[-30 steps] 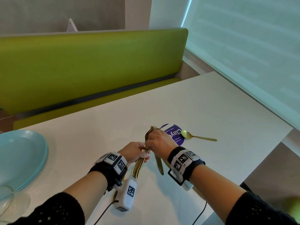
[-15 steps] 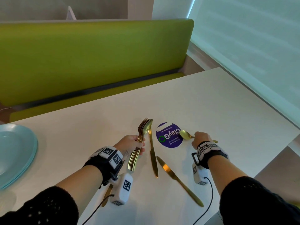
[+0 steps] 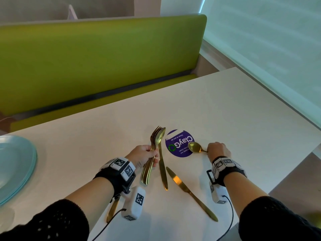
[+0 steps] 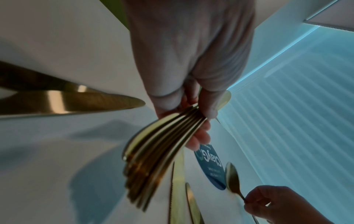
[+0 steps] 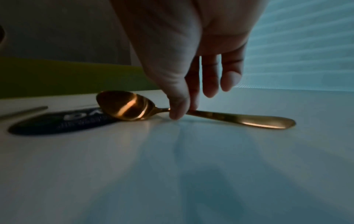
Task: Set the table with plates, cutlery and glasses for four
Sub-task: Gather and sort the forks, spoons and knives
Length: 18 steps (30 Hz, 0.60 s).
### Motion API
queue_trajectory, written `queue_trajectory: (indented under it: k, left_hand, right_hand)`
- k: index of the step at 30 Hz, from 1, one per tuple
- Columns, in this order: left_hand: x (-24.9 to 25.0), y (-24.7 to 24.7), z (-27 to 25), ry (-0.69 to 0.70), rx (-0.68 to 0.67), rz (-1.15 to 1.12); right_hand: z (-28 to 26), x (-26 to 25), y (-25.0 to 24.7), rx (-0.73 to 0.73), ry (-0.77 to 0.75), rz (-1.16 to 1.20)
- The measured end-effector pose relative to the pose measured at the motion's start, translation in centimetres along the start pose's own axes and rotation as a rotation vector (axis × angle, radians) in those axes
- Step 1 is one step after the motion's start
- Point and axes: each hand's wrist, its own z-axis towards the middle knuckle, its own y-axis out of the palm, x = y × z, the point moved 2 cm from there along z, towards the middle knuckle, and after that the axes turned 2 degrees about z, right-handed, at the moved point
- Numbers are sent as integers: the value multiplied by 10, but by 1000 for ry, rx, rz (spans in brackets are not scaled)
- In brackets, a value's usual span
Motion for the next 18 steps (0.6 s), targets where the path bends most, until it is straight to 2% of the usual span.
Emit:
queue_trajectory:
  k: [4, 7, 9, 12, 18]
  left_hand:
    - [1, 3, -1, 13, 8, -15]
    - [2, 6, -2, 32, 6, -56]
    - [2, 10, -5, 38, 20, -89]
    - [1, 15, -11, 57, 45, -111]
    - [-2, 23, -27, 105, 14, -40]
  right_hand:
    - [-5, -12, -17, -13, 22, 290]
    - [-18, -31, -31, -20, -89, 670]
    - [-35, -46, -37, -134, -182, 913]
    - [-57, -67, -34, -350, -236, 1173]
    - [-80, -84, -19, -528, -221, 1396]
